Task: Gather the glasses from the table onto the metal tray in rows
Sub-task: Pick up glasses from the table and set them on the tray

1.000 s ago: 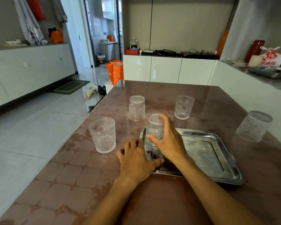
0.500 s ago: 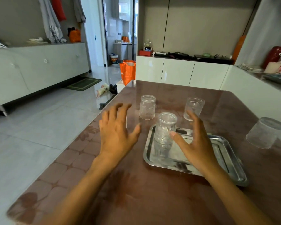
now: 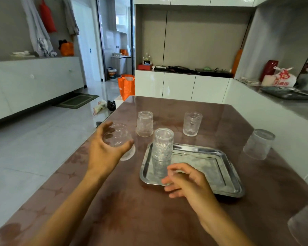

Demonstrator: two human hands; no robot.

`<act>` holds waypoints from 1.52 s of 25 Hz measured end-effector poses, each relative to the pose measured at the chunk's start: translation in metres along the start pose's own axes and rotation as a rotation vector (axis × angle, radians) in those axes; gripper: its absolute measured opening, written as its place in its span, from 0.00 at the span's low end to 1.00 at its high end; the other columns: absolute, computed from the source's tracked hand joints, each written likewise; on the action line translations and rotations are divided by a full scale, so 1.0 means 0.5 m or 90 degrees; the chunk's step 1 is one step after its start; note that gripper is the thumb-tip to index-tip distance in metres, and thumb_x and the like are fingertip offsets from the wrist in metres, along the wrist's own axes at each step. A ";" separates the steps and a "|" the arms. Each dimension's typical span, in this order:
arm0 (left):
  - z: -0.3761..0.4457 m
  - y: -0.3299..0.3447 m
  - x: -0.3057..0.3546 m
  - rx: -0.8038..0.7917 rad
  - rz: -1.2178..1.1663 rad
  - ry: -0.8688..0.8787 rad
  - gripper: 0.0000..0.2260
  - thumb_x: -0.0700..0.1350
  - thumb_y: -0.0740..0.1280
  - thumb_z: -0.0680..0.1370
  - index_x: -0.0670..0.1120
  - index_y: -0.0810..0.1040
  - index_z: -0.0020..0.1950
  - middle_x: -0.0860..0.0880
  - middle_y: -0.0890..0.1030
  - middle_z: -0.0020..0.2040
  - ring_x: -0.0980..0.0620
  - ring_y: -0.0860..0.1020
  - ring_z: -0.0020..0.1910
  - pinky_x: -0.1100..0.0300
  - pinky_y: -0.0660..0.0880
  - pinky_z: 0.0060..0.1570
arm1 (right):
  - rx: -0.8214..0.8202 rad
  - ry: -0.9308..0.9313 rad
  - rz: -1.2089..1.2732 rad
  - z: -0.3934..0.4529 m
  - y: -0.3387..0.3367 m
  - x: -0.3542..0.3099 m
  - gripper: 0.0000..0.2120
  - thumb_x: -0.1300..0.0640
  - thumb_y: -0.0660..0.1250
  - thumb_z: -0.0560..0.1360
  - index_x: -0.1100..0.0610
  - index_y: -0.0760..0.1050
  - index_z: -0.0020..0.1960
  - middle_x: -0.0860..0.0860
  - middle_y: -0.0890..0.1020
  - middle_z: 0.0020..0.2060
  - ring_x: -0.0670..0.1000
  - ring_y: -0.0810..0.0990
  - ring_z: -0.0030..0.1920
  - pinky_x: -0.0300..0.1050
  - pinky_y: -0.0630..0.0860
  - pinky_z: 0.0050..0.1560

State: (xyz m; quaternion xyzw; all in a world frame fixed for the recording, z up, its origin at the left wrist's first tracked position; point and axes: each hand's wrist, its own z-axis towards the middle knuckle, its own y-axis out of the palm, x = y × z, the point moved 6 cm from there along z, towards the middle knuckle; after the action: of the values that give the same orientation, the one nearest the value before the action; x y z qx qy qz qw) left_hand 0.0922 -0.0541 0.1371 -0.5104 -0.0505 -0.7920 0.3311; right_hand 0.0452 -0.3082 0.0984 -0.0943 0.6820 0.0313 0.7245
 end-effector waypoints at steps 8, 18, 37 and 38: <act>-0.192 0.108 0.190 -0.160 -0.099 0.396 0.37 0.47 0.81 0.60 0.52 0.69 0.66 0.65 0.73 0.61 0.57 0.74 0.63 0.61 0.71 0.63 | -0.087 0.151 0.542 -0.007 0.043 -0.001 0.29 0.37 0.67 0.74 0.57 0.79 0.65 0.61 0.83 0.59 0.59 0.83 0.58 0.54 0.79 0.53; -0.068 0.188 -0.049 -0.248 0.242 -0.126 0.20 0.57 0.64 0.78 0.48 0.75 0.66 0.46 0.81 0.59 0.43 0.77 0.61 0.41 0.71 0.65 | 0.303 0.003 0.020 0.124 -0.190 -0.006 0.30 0.49 0.81 0.62 0.48 0.72 0.60 0.51 0.83 0.55 0.50 0.83 0.51 0.50 0.82 0.47; -0.067 0.222 -0.099 -0.261 0.269 -0.075 0.12 0.48 0.67 0.75 0.50 0.78 0.58 0.48 0.81 0.55 0.43 0.78 0.57 0.50 0.63 0.54 | 0.150 0.000 -0.243 0.230 -0.136 0.086 0.45 0.50 0.81 0.62 0.45 0.60 0.73 0.44 0.76 0.64 0.50 0.75 0.64 0.41 0.74 0.55; -0.063 0.210 -0.100 -0.258 0.266 -0.075 0.11 0.48 0.67 0.75 0.50 0.79 0.56 0.47 0.83 0.54 0.42 0.79 0.55 0.49 0.64 0.53 | 0.143 0.011 -0.234 0.212 -0.132 0.077 0.48 0.49 0.80 0.64 0.46 0.57 0.76 0.47 0.72 0.69 0.52 0.72 0.68 0.45 0.73 0.60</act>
State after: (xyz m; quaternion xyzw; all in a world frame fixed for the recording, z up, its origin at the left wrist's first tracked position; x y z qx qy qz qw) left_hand 0.1415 -0.1251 0.0529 -0.6106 0.1954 -0.6697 0.3748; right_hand 0.1637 -0.3570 0.0721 -0.1361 0.6589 -0.1784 0.7180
